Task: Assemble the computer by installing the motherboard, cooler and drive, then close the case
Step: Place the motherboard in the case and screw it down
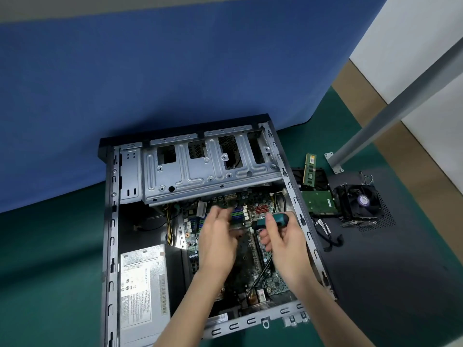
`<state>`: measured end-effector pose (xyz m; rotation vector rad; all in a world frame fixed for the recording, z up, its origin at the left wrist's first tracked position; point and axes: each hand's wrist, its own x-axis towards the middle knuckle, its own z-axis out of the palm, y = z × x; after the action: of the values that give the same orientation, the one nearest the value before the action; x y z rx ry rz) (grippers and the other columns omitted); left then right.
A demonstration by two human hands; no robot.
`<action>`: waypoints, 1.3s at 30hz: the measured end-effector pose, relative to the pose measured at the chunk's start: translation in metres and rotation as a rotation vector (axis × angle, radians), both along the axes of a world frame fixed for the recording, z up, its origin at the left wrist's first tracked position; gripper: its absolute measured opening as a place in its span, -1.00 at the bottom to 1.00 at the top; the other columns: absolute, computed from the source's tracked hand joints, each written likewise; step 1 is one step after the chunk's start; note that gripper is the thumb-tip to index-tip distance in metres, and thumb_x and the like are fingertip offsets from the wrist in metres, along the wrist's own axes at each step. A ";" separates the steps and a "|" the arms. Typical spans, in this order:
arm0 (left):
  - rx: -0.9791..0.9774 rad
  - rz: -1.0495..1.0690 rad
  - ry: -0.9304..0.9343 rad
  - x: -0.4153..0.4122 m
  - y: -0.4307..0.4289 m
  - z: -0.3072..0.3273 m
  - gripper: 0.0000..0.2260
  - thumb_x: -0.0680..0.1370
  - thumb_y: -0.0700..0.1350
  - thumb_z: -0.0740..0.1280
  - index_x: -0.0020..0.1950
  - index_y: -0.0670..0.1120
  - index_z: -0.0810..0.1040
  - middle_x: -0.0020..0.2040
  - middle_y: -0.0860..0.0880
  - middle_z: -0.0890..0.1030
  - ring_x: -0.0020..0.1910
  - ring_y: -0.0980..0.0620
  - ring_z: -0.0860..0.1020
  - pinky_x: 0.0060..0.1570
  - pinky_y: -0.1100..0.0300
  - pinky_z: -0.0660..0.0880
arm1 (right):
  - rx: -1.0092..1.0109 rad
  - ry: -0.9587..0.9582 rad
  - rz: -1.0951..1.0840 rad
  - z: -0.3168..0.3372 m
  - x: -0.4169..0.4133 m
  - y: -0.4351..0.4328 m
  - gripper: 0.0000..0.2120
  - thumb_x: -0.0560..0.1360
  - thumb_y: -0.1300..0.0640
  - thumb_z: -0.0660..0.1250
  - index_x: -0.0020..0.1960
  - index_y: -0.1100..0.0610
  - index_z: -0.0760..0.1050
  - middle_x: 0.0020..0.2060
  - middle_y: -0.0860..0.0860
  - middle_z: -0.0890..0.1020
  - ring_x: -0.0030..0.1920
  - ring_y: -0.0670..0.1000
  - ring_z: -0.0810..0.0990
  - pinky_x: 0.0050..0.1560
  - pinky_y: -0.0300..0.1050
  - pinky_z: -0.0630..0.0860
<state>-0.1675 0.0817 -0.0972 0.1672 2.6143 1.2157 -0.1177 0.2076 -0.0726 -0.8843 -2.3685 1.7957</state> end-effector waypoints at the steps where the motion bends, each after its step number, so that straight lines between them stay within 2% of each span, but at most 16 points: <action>1: -0.115 0.031 -0.049 0.000 -0.004 -0.003 -0.49 0.37 -0.48 0.28 0.26 -0.10 0.51 0.10 0.03 0.47 0.05 0.13 0.54 0.04 0.16 0.52 | 0.090 0.031 0.017 0.003 0.001 -0.003 -0.81 0.58 -0.01 0.20 0.02 0.11 0.40 -0.32 0.03 0.61 -0.37 -0.08 0.57 -0.32 -0.16 0.54; 2: -0.192 0.035 -0.100 0.001 -0.006 -0.006 -0.53 0.38 -0.46 0.27 0.22 -0.12 0.53 0.16 -0.02 0.49 0.13 0.01 0.52 0.10 0.07 0.50 | 0.187 0.058 0.032 0.005 0.001 -0.005 -0.82 0.58 -0.02 0.19 0.01 0.09 0.38 -0.34 -0.01 0.59 -0.39 -0.11 0.56 -0.37 -0.22 0.49; 4: -0.225 -0.032 -0.170 0.003 -0.006 -0.010 -0.58 0.44 -0.40 0.27 0.24 -0.09 0.53 0.25 -0.06 0.47 0.23 -0.05 0.44 0.20 0.04 0.42 | 0.355 0.084 0.040 0.009 0.001 -0.006 -0.84 0.56 -0.04 0.19 -0.01 0.05 0.35 -0.39 -0.07 0.56 -0.44 -0.14 0.52 -0.44 -0.30 0.40; 7: -0.355 -0.251 -0.035 0.004 0.002 -0.013 -0.61 0.51 -0.28 0.32 0.33 -0.04 0.48 0.29 -0.01 0.41 0.27 -0.04 0.34 0.26 0.08 0.34 | 0.465 0.034 0.044 0.011 0.003 -0.004 -0.86 0.57 0.00 0.22 -0.01 0.06 0.34 -0.40 -0.06 0.55 -0.45 -0.11 0.52 -0.44 -0.18 0.44; 9: -0.417 -0.314 0.004 0.003 0.005 -0.016 -0.52 0.50 -0.31 0.31 0.39 -0.02 0.41 0.33 -0.02 0.33 0.30 -0.06 0.28 0.28 0.05 0.31 | 0.498 0.006 0.057 0.010 0.006 -0.005 -0.86 0.58 0.04 0.23 0.00 0.11 0.35 -0.42 -0.05 0.55 -0.46 -0.08 0.53 -0.45 -0.09 0.47; 14: -0.498 -0.362 0.042 0.004 0.002 -0.022 -0.31 0.45 -0.39 0.29 0.52 -0.02 0.19 0.36 0.00 0.28 0.34 -0.05 0.22 0.33 0.03 0.27 | 0.519 0.029 0.041 0.008 0.011 -0.007 -0.83 0.57 0.04 0.22 0.01 0.15 0.36 -0.42 -0.04 0.54 -0.45 -0.06 0.53 -0.45 -0.07 0.47; 19: -0.509 -0.374 0.019 0.006 0.003 -0.023 -0.36 0.46 -0.37 0.31 0.49 -0.04 0.23 0.43 -0.02 0.19 0.41 -0.10 0.16 0.39 -0.07 0.22 | 0.520 0.010 0.063 0.008 0.008 -0.006 -0.85 0.58 0.07 0.22 0.03 0.15 0.35 -0.39 -0.04 0.55 -0.44 -0.07 0.54 -0.45 -0.11 0.48; 23: -0.505 -0.375 0.026 0.006 0.002 -0.023 -0.38 0.46 -0.35 0.32 0.48 -0.04 0.27 0.41 -0.02 0.21 0.38 -0.09 0.17 0.36 -0.05 0.25 | 0.513 0.000 0.084 0.007 0.007 -0.006 -0.88 0.59 0.08 0.22 0.02 0.12 0.32 -0.39 -0.07 0.53 -0.45 -0.11 0.53 -0.48 -0.19 0.43; 30: -0.512 -0.380 0.021 0.006 0.003 -0.024 -0.38 0.46 -0.35 0.31 0.48 -0.05 0.25 0.43 -0.04 0.20 0.40 -0.12 0.16 0.36 -0.07 0.24 | 0.492 -0.020 0.106 0.006 0.006 -0.006 -0.87 0.60 0.08 0.21 0.04 0.12 0.32 -0.35 -0.03 0.54 -0.40 -0.08 0.52 -0.42 -0.23 0.33; 36: -0.518 -0.382 0.021 0.006 0.004 -0.026 -0.36 0.45 -0.37 0.31 0.49 -0.05 0.24 0.43 -0.04 0.20 0.40 -0.12 0.16 0.36 -0.08 0.25 | 0.535 0.009 0.128 0.006 0.004 -0.008 -0.89 0.60 0.09 0.21 0.01 0.07 0.28 -0.32 -0.01 0.56 -0.38 -0.02 0.54 -0.42 -0.14 0.42; 39: -0.496 -0.388 0.031 0.006 0.004 -0.026 -0.40 0.48 -0.32 0.32 0.48 -0.05 0.26 0.40 -0.04 0.23 0.38 -0.10 0.19 0.35 -0.04 0.25 | 0.578 0.012 0.151 0.007 0.004 -0.008 -0.88 0.59 0.09 0.23 0.02 0.13 0.34 -0.34 -0.02 0.55 -0.40 -0.02 0.53 -0.45 -0.17 0.39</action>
<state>-0.1611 0.0856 -0.1232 0.5627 2.6458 0.4282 -0.1137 0.2000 -0.0660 -0.6239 -2.7681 1.0257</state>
